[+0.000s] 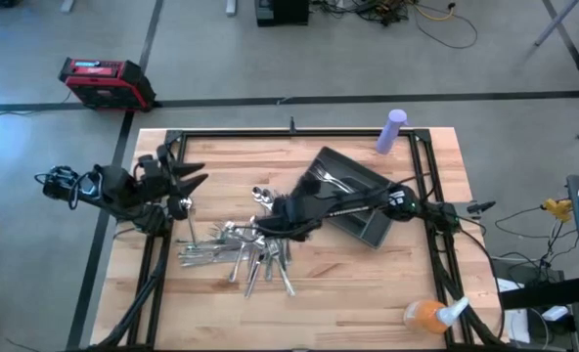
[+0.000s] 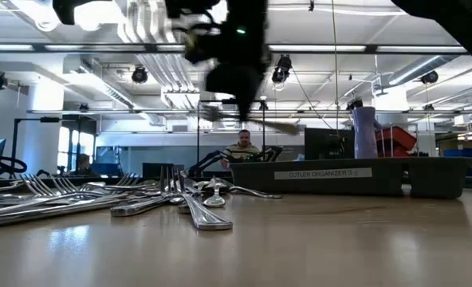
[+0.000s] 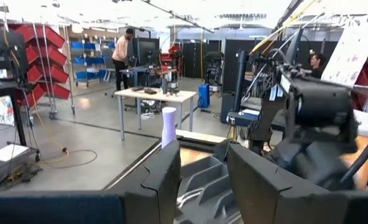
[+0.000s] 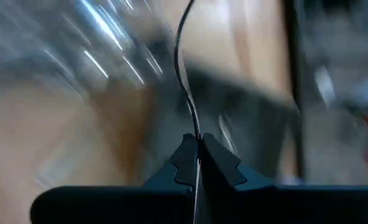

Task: Sort silverware
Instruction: Put the fork into the top middle left compartment of the silverware tray

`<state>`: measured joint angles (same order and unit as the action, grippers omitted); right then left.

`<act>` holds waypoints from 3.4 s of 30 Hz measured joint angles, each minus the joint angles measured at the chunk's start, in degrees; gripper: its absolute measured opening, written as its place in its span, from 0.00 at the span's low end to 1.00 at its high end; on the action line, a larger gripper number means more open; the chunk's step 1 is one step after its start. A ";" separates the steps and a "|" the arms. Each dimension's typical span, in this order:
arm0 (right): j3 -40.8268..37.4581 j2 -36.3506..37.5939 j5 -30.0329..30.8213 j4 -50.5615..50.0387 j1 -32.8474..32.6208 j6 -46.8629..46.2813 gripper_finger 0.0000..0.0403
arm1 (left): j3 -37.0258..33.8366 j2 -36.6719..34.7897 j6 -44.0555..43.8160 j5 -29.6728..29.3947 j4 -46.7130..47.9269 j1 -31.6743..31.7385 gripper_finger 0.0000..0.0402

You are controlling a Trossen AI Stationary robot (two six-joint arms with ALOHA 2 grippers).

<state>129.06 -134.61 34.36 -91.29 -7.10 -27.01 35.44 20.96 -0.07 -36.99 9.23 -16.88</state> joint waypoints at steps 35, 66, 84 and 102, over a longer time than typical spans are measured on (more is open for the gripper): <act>-43.70 13.60 -0.92 27.32 18.59 -0.85 0.00 | -0.02 2.31 0.10 -0.05 -0.15 0.00 0.30; -43.75 27.14 -0.99 40.02 12.18 10.54 0.37 | -0.02 2.92 0.98 -1.36 -0.25 -0.02 0.30; -48.26 18.95 -24.11 81.59 -1.13 13.57 0.29 | -0.02 2.72 -1.00 -2.19 3.35 0.00 0.30; -47.28 13.84 -13.15 80.76 -13.26 -10.61 0.40 | -0.02 7.75 -1.52 -2.87 2.34 -0.02 0.30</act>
<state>81.78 -120.76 21.21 -10.53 -20.37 -37.62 35.42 28.71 -1.59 -39.86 11.57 -16.91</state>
